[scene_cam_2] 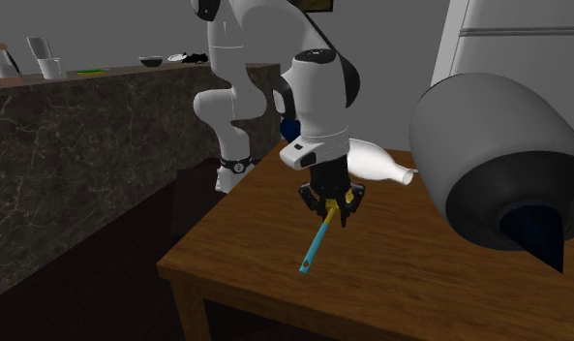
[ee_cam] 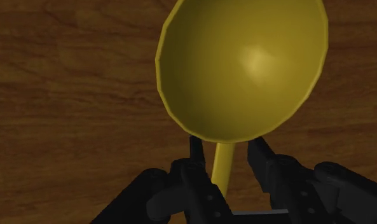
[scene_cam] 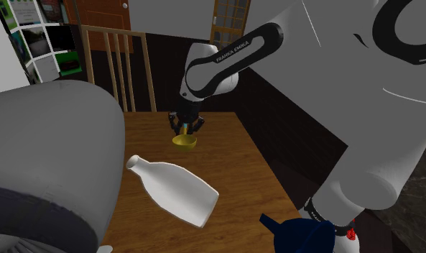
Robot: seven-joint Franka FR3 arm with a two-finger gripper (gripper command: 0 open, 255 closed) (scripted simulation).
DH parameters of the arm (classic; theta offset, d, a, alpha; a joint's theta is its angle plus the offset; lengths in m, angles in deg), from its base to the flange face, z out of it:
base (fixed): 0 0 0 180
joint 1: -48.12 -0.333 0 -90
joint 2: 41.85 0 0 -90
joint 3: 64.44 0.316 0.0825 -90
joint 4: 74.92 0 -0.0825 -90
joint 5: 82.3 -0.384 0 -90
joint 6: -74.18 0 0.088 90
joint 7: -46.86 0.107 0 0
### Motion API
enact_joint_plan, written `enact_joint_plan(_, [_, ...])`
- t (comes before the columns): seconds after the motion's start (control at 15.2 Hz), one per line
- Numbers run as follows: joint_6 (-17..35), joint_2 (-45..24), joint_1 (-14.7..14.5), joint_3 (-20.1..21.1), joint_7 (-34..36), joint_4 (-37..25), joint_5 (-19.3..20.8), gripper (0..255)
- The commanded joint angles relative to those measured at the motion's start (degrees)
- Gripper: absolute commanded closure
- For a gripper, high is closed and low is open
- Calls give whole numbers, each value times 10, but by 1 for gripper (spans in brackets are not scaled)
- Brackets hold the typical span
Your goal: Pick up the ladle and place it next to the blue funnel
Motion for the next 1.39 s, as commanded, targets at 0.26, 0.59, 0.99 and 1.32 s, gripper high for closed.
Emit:
enact_joint_plan(0.26, [2, -1, -1, 1, 0, 1, -1, 255])
enact_joint_plan(0.59, [-13, 9, 0, 1, 1, -5, -1, 255])
enact_joint_plan(0.99, [-57, 35, 2, 0, 6, -23, -1, 255])
enact_joint_plan(1.32, [-95, 55, 3, -1, 10, -41, -1, 255])
